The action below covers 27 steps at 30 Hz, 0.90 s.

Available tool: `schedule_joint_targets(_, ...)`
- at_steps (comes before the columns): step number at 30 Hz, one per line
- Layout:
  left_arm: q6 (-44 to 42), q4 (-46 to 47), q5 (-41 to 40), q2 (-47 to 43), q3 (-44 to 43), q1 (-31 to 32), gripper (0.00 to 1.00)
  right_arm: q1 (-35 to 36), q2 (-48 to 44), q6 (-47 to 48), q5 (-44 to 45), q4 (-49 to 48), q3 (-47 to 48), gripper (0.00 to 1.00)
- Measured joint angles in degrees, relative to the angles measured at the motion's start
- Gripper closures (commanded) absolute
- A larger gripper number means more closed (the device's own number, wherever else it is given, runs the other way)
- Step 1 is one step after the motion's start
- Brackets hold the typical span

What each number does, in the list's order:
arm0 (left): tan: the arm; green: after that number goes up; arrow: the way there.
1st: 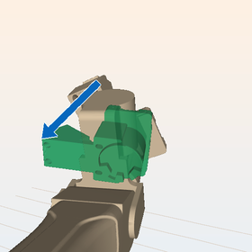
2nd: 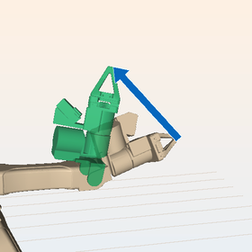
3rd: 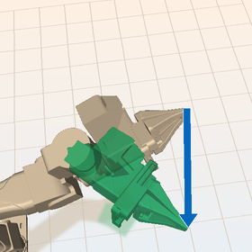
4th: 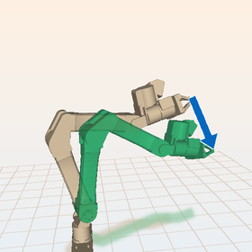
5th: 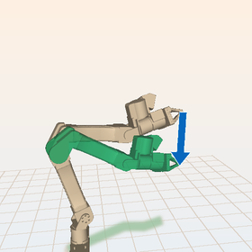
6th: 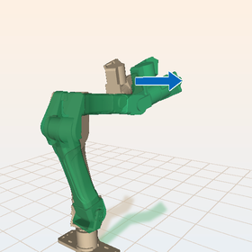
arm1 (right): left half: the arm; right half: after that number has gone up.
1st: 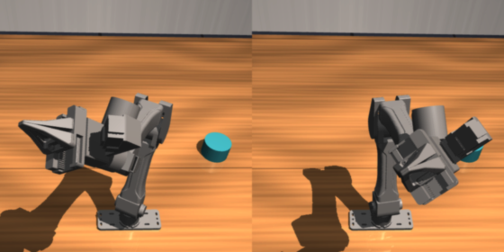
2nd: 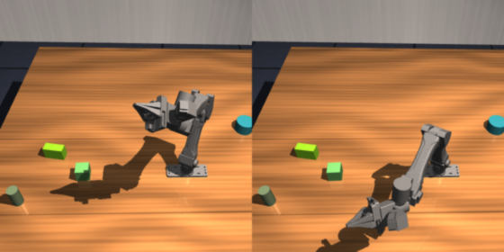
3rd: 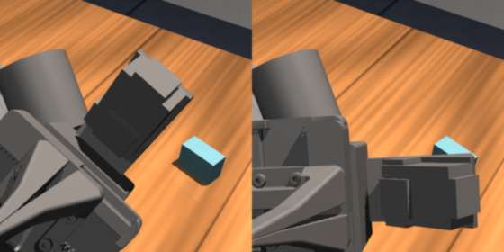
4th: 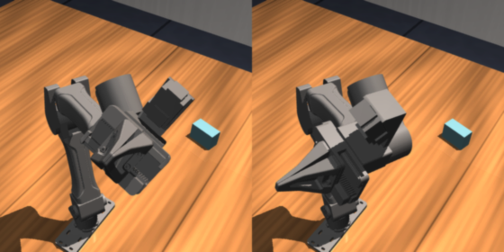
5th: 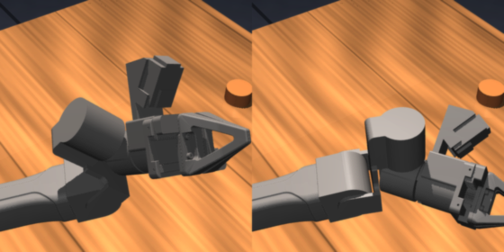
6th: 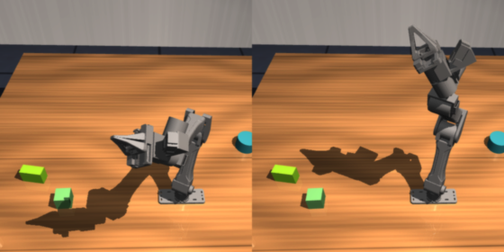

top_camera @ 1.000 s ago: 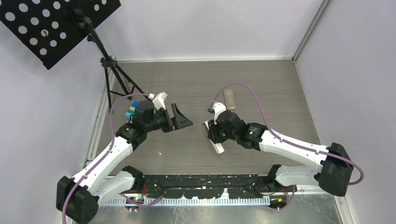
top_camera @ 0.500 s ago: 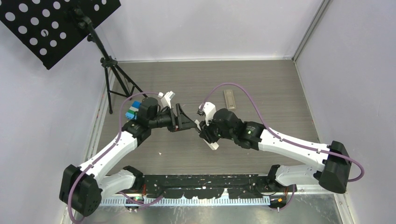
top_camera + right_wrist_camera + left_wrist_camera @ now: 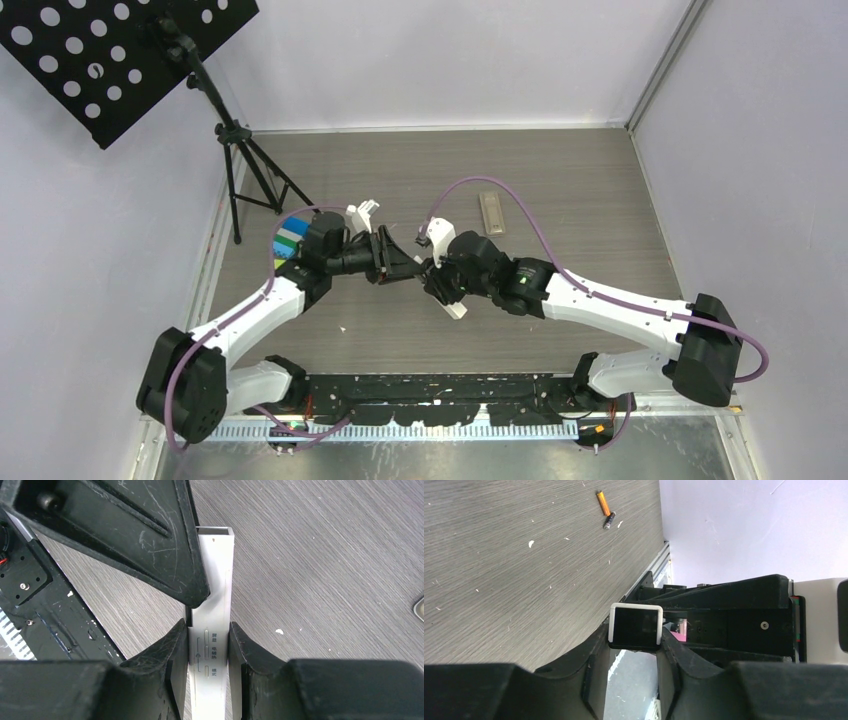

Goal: Load the batteries into the remote control
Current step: Adjust the remote control.

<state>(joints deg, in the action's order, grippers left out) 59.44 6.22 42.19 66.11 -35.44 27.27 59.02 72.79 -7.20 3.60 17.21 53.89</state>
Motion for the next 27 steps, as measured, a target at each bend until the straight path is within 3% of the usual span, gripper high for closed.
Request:
schedule_joint_targets(5,0.4,1.7,0.7,1.0,0.3,-0.1,0.77,0.0,0.0,-0.1,0.3,0.2,0.0,0.92)
schedule_joint_targets(9,0.5,3.3,1.4,1.5,0.8,-0.2,0.61,-0.1,0.0,-0.1,0.3,0.4,0.0,0.92)
schedule_joint_targets(24,2.6,6.8,3.3,3.0,1.1,-0.4,0.53,-0.2,0.0,-1.2,-0.5,-1.0,-0.1,0.9)
schedule_joint_targets(27,3.1,7.4,3.7,3.0,1.2,-0.3,0.61,-0.1,0.0,-1.3,-1.3,-2.0,-0.1,0.9)
